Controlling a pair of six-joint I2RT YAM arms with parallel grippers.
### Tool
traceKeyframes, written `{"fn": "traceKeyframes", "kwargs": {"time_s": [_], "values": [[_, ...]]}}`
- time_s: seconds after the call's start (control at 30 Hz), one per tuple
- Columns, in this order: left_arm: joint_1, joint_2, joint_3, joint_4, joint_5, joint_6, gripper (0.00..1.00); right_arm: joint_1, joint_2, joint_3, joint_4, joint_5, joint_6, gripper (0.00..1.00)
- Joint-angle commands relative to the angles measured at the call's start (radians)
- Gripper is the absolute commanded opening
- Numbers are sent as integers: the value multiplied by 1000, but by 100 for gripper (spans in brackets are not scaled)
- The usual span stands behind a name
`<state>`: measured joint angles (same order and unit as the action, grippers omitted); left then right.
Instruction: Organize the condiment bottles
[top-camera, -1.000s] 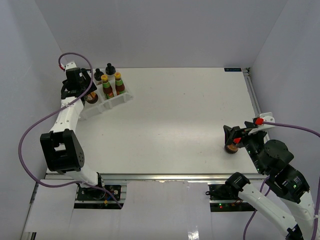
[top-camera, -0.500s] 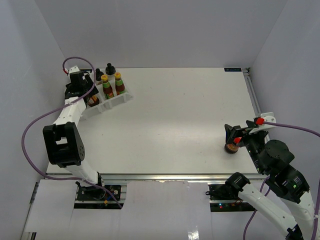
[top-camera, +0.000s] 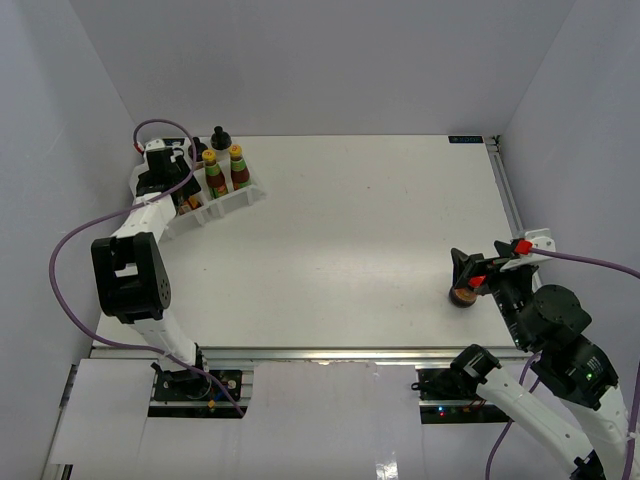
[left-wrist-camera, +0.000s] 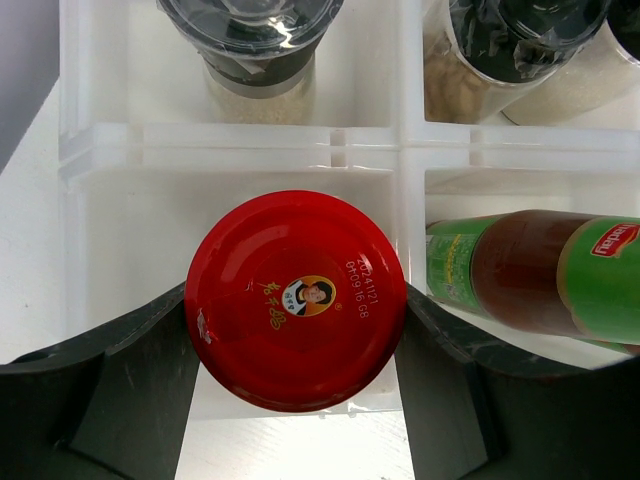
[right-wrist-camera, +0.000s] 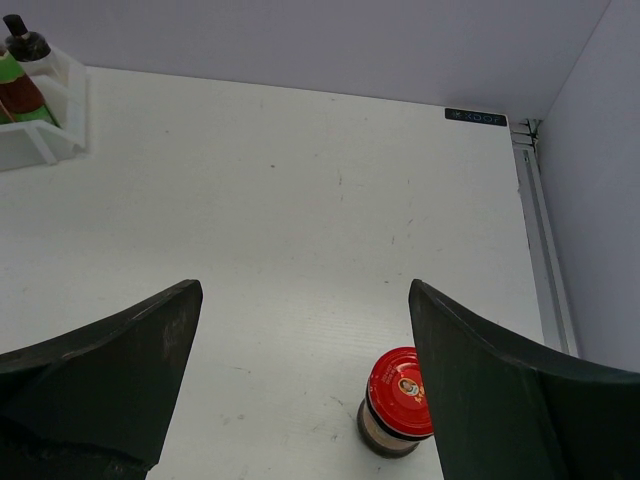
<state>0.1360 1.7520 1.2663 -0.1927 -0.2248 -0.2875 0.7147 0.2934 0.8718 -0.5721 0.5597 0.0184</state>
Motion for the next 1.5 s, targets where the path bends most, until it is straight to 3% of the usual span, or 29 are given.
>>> {"fn": "traceKeyframes", "kwargs": {"time_s": [0.0,0.03,0.33,0.6,0.77,0.87,1.0,1.2,1.47], "values": [[1,-36,30,83,-9,-3,59,10,-23,-2,50,34,-14,90],[1,-37,32,81,-11,-2,66,11,-23,-1,49,37,-14,90],[2,-73,87,-9,-22,-4,98,12,-6,21,29,26,-14,90],[2,-233,114,-103,45,-3,98,13,47,59,-34,1,59,90],[-1,-395,74,-162,334,-71,98,12,166,85,-157,26,167,90],[-34,-462,-14,-155,452,-86,98,14,322,108,-271,113,257,90],[-205,-486,-98,-204,481,-60,98,9,443,100,-327,182,409,90],[-457,-547,-227,-202,533,-63,98,-44,485,36,-318,109,511,90],[-560,-643,-381,-201,567,-44,98,-126,456,68,-432,160,641,90]]}}
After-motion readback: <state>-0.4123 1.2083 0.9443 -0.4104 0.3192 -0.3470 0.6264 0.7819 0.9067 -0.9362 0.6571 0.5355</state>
